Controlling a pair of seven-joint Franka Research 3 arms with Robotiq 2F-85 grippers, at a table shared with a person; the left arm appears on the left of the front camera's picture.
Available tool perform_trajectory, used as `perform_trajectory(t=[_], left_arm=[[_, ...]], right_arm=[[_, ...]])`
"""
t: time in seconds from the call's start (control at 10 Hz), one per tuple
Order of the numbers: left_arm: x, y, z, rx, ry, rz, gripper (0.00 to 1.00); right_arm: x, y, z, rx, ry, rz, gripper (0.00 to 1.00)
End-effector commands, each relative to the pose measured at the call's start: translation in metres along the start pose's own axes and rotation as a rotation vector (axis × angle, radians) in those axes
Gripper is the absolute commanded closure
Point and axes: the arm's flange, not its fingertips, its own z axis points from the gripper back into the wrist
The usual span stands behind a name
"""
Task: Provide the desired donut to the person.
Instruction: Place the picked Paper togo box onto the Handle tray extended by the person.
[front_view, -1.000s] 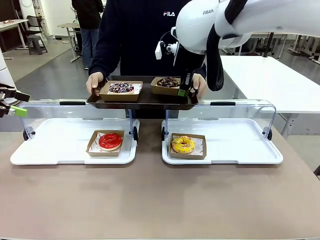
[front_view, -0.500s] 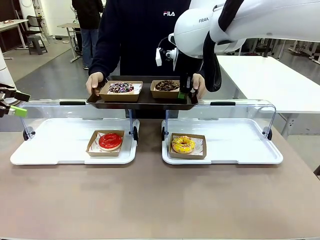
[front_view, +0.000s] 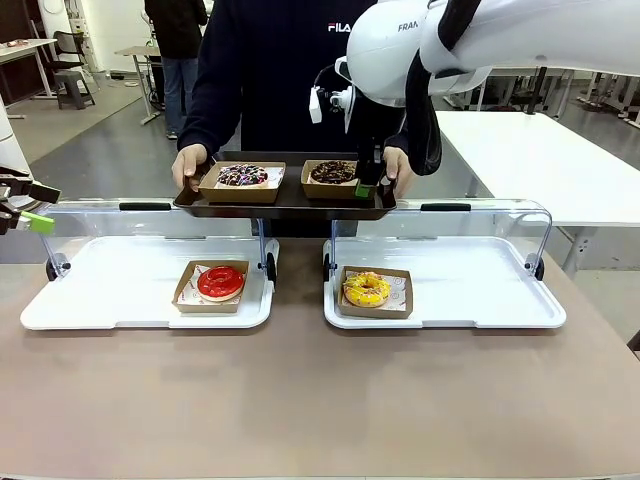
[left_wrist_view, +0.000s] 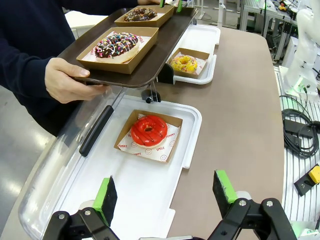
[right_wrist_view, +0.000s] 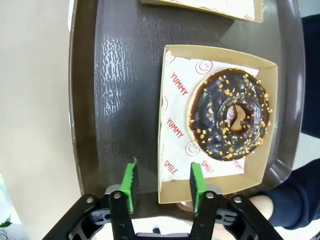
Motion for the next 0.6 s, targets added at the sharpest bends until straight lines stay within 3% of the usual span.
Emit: perform_trajectory(t=[0.0, 0.5], left_arm=[[-0.0007, -0.0003, 0.0010, 0.001, -0.005, 0.000, 0.00], [-0.0007, -0.0003, 0.0010, 0.001, -0.005, 0.000, 0.00]], right_arm=[[0.0007, -0.0073, 0.0064, 0.035, 0.001, -0.020, 0.00], [-0.0071, -0.0139, 0.0063, 0.095, -0.044, -0.042, 0.00]])
